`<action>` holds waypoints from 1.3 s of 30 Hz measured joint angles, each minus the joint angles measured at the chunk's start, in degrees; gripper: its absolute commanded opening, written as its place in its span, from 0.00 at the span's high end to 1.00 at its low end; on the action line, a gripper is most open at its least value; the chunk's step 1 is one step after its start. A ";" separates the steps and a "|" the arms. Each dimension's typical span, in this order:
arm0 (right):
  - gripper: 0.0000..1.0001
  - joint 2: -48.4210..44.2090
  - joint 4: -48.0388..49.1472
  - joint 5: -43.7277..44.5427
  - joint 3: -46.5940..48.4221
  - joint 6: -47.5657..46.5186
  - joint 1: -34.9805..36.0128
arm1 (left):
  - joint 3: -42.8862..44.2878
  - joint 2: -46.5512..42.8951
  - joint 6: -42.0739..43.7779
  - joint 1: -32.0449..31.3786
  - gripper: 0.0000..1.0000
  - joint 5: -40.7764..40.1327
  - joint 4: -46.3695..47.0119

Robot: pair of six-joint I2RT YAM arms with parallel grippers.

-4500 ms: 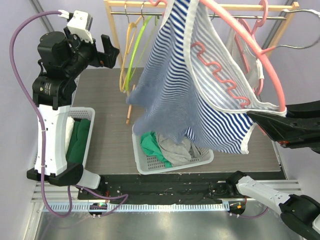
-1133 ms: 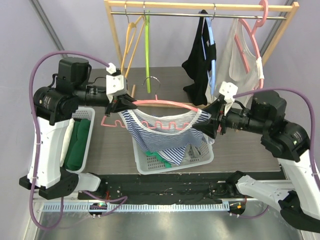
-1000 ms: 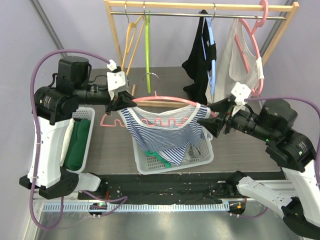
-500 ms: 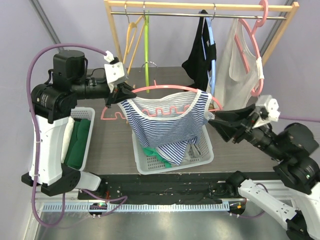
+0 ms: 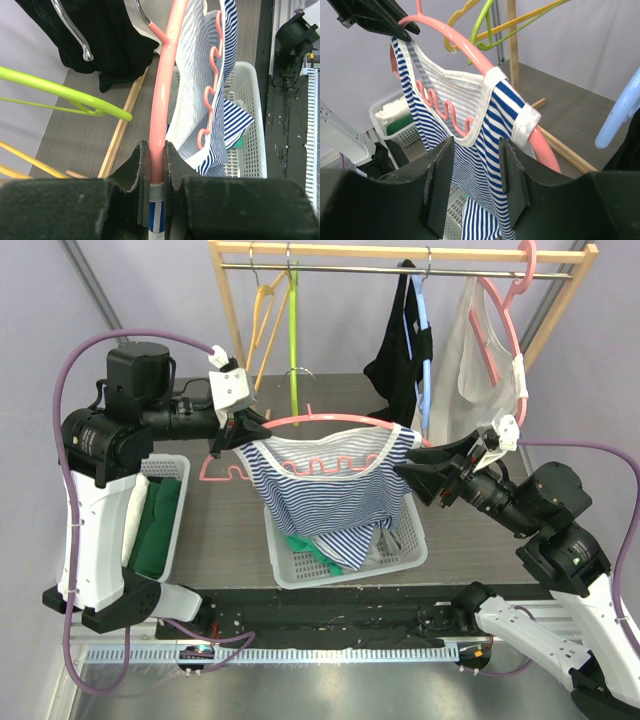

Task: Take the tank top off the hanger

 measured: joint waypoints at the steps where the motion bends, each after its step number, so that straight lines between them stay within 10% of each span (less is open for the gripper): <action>1: 0.53 -0.11 0.63 0.00 0.00 0.15 0.00 | 0.00 0.00 0.20 0.00 1.00 0.04 -0.20; 19: 0.38 -3.10 2.38 5.11 0.28 4.22 0.11 | 2.05 -0.02 0.70 0.09 1.00 -0.02 -1.31; 39: 0.50 -1.03 2.89 4.55 -1.95 9.11 0.11 | 2.67 -0.02 0.66 0.09 1.00 0.39 -1.60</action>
